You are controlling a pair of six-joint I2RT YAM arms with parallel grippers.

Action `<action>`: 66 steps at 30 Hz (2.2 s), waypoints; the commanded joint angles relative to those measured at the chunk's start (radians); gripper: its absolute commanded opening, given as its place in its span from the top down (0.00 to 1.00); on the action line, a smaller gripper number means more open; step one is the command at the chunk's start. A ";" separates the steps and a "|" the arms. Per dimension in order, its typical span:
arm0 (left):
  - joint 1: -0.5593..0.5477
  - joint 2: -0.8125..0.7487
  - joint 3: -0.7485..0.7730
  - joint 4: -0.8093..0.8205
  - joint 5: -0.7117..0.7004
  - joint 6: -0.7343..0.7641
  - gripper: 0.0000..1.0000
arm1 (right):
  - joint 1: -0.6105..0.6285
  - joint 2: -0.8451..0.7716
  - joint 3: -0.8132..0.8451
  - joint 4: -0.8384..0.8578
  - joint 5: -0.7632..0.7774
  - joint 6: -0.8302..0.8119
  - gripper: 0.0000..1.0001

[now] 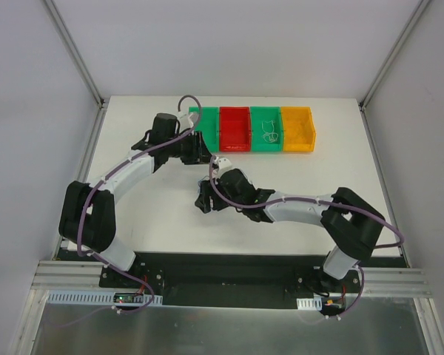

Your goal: Untangle the cables

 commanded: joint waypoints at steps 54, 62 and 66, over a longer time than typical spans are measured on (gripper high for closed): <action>-0.209 -0.221 -0.142 0.393 0.134 0.179 0.52 | -0.219 -0.653 0.158 -0.294 -0.336 0.170 1.00; -0.203 -0.281 -0.112 0.240 -0.049 0.245 0.50 | -0.216 -0.625 0.527 -0.547 -0.220 0.026 1.00; -0.184 -0.299 -0.114 0.201 -0.150 0.226 0.51 | -0.225 -0.578 0.740 -0.604 -0.136 -0.043 1.00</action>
